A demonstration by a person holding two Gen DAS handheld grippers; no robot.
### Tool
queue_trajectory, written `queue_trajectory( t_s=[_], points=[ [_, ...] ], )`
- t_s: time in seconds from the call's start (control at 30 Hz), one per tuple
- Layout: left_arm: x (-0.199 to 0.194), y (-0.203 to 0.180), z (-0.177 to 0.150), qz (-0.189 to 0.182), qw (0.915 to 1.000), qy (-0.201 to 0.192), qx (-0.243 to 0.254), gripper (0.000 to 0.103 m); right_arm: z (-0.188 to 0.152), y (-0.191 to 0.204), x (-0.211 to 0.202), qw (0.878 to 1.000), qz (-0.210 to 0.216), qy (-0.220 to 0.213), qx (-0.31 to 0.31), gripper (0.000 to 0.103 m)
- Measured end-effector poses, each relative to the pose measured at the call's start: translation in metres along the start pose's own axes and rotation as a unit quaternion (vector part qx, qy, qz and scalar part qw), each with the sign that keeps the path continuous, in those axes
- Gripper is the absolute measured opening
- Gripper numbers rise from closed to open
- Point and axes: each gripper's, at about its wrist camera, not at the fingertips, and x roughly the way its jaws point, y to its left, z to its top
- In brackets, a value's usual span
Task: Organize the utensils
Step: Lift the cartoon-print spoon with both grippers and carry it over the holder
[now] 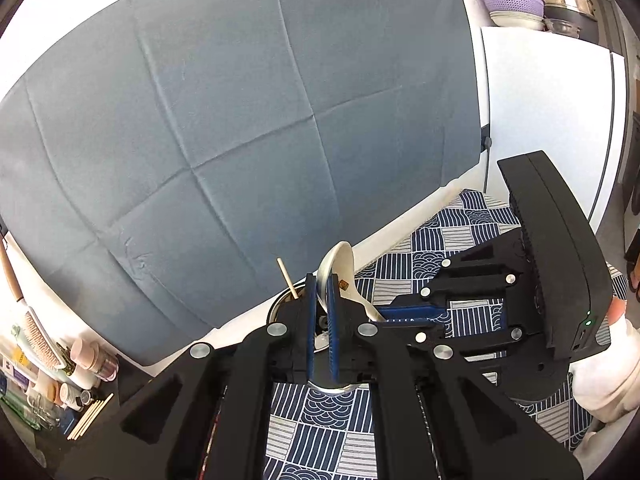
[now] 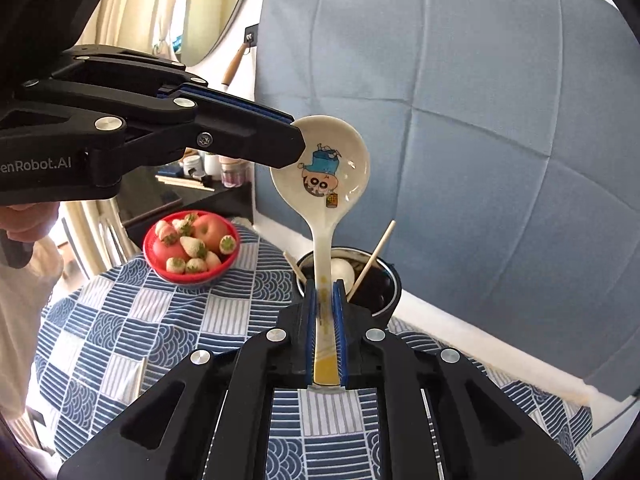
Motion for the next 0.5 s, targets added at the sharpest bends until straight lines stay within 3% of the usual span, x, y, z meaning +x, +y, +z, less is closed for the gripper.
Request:
queue_trajectory(
  t_s=[0.5],
  points=[
    [0.006,0.028,0.012,0.007,0.9996,-0.017,-0.021,0.007,0.028,-0.015,0.026,1.000,0.005,-0.023,-0.013,0.008]
  ],
)
